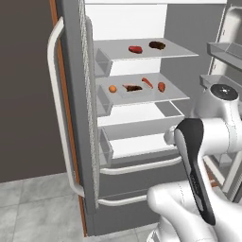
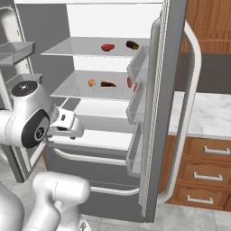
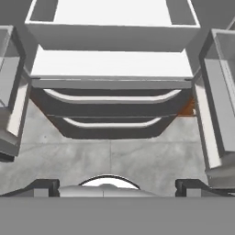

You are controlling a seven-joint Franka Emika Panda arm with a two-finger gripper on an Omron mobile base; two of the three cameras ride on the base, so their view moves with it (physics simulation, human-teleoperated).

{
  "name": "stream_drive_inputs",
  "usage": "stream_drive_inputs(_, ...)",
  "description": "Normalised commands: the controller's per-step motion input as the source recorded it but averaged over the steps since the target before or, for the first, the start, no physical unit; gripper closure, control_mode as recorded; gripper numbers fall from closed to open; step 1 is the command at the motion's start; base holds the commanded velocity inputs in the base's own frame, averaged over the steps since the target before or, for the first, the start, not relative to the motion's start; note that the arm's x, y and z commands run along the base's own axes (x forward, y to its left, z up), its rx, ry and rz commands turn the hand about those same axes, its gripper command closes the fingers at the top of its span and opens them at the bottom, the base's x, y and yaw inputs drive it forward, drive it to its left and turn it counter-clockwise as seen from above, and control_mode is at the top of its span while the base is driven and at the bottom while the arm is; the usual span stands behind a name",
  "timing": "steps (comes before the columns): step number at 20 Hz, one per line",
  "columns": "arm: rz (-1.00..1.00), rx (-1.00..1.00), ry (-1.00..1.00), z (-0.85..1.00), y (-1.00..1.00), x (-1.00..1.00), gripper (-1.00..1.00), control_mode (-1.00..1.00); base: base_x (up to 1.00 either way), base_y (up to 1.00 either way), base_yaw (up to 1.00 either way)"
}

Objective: Place the tupperware on the second highest shelf of the fridge. Make space for the tupperware among the existing items by rearranging them on the shelves if needed. Close the fridge door when finished.

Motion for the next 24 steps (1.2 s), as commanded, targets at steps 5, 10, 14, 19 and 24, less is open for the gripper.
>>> stream_drive_inputs(5, 0.23, -0.14, -0.11, -0.07, 0.61, -0.02, -1.00, -1.00, 0.00, 0.00, 0.00)
stream_drive_inputs(10, 0.15, -0.22, -0.03, -0.02, 0.89, 0.00, -1.00, -1.00, 0.00, 0.00, 0.00)
stream_drive_inputs(14, 0.13, -0.27, -0.02, -0.05, 0.92, -0.04, -1.00, -1.00, 0.00, 0.00, 0.00)
stream_drive_inputs(19, 0.13, -0.29, 0.00, 0.00, 0.95, -0.10, -1.00, -1.00, 0.00, 0.00, 0.00)
stream_drive_inputs(24, 0.11, -0.30, 0.00, -0.02, 1.00, 0.00, -1.00, -1.00, 0.00, 0.00, 0.00)
